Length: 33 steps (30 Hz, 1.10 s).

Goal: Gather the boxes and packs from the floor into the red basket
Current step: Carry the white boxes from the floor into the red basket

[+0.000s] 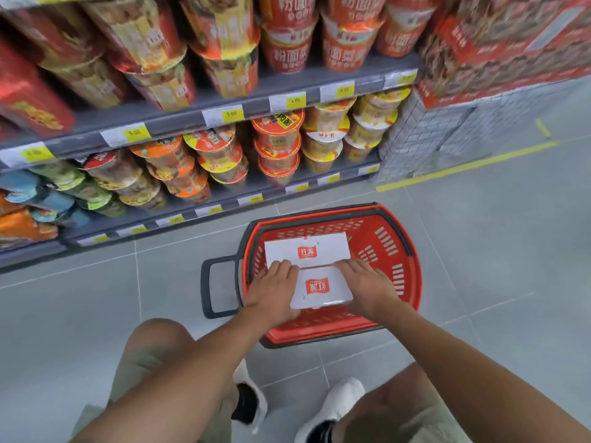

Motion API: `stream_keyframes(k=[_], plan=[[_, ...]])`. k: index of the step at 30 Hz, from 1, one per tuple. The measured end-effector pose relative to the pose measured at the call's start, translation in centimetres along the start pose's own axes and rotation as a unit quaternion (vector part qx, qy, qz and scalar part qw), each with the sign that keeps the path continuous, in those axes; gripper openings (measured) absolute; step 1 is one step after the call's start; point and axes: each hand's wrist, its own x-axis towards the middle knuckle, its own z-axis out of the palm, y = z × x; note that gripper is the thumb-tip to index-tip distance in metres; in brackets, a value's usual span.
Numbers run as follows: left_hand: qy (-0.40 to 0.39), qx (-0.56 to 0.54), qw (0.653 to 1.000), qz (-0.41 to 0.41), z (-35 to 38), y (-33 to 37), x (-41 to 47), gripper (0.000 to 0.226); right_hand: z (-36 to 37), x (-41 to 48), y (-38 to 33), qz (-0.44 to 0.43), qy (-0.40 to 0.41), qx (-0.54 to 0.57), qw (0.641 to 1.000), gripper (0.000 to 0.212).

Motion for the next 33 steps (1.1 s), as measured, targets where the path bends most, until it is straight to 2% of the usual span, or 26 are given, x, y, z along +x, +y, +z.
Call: stream_keyframes(k=[7, 12, 18, 25, 33], plan=[[-0.004, 0.024, 1.000, 0.001, 6.5, -1.4, 3.6, 0.093, 6.6, 4.7, 1.5, 0.010, -0.005, 0.022, 1.000, 0.085], [0.015, 0.036, 0.999, 0.018, 8.4, -1.5, 4.4, 0.075, 8.5, 6.0, 1.8, 0.022, 0.025, 0.006, 0.999, 0.080], [-0.009, 0.042, 0.999, 0.016, 8.5, -0.9, 4.1, 0.083, 9.0, 5.5, 1.4, 0.024, 0.020, -0.027, 0.999, 0.081], [-0.032, 0.052, 0.998, -0.007, 3.6, -0.9, 1.7, 0.097, 4.7, 3.5, 0.1, 0.042, -0.010, -0.010, 0.999, 0.094], [-0.021, 0.067, 0.997, -0.015, -8.7, 0.3, -2.8, 0.101, -7.8, -2.7, -2.7, 0.071, 0.000, 0.019, 0.997, 0.102]])
